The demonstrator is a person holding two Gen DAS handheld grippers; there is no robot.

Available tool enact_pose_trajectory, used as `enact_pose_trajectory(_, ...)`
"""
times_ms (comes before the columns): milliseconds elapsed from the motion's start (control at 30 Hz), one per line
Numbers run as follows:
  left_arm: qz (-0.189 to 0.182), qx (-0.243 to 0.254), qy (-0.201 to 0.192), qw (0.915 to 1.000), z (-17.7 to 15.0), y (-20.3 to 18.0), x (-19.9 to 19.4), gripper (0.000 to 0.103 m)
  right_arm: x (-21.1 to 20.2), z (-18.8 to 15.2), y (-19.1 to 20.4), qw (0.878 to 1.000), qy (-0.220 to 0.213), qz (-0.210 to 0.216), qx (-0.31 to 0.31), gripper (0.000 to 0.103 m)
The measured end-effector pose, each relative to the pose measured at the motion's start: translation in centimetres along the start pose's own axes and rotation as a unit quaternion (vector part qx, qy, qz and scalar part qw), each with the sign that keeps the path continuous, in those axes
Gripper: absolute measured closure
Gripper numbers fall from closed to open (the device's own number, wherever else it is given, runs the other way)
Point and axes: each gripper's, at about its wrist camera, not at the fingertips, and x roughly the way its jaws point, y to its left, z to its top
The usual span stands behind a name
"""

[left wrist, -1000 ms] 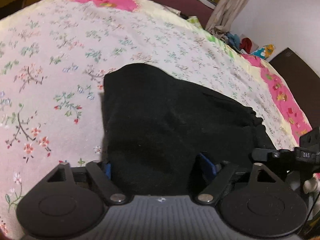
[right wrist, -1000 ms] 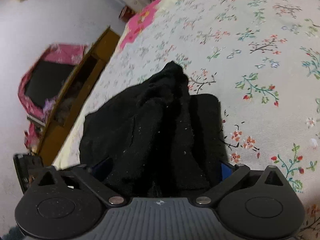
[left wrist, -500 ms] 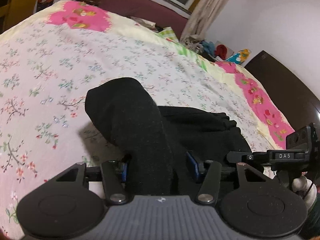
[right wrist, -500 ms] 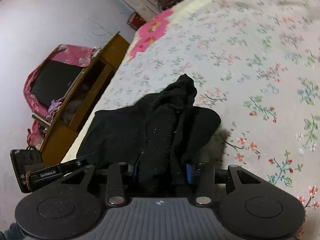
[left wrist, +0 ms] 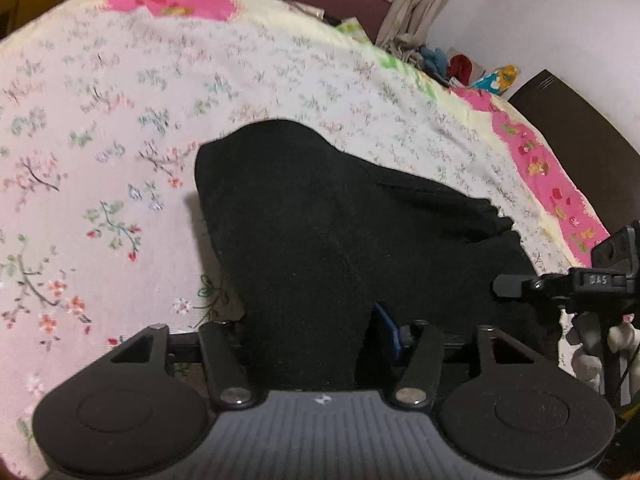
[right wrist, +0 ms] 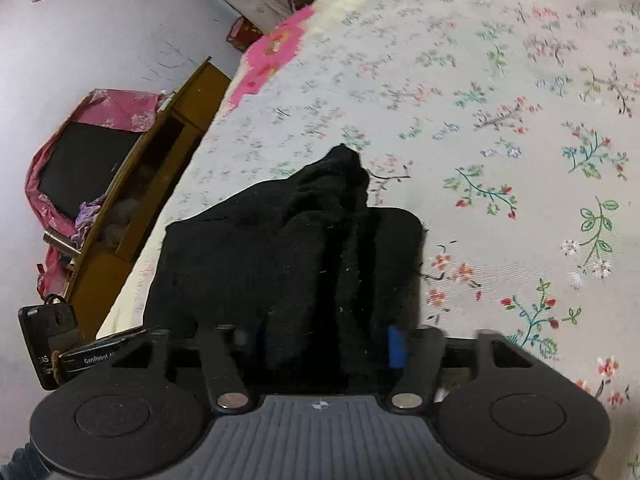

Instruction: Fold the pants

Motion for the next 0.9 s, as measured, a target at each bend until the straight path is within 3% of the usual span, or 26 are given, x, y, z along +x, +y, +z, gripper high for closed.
enact_pose_trajectory(33, -0.004, 0.003, 0.007, 1.0000, 0.0, 0.1, 0.5, 0.027, 0.8, 0.2, -0.1, 1.000, 0.007, 0.008, -0.002, 0.034)
enact_pose_trajectory(100, -0.002, 0.007, 0.010, 0.9999, -0.1, -0.1, 1.5, 0.024, 2.3, 0.2, -0.1, 1.000, 0.010, 0.013, 0.006, 0.033)
enact_pose_trajectory(200, 0.005, 0.017, -0.001, 0.9998, 0.1, -1.5, 1.0, 0.034, 3.0, 0.4, 1.3, 1.000, 0.005, 0.019, 0.002, 0.050)
enact_pose_trajectory(333, -0.052, -0.030, -0.038, 0.9975, 1.4, -1.8, -1.7, 0.045, 0.0, 0.7, 2.0, 0.997, -0.014, 0.067, 0.028, 0.073)
enact_pose_trajectory(500, -0.086, 0.010, -0.076, 0.9933, 4.5, -5.1, -3.5, 0.046, -2.1, 2.4, 4.5, 0.995, -0.047, 0.086, 0.000, 0.074)
enact_pose_trajectory(600, -0.086, 0.042, -0.089, 0.9915, 6.8, -6.5, -3.4, 0.046, -3.0, 4.4, 5.9, 0.994, -0.067, 0.088, -0.024, 0.074)
enact_pose_trajectory(900, -0.072, 0.036, -0.069, 0.9944, 12.1, -5.1, 3.1, 0.047, 0.1, 10.3, 2.9, 0.996, -0.073, 0.056, -0.017, 0.076)
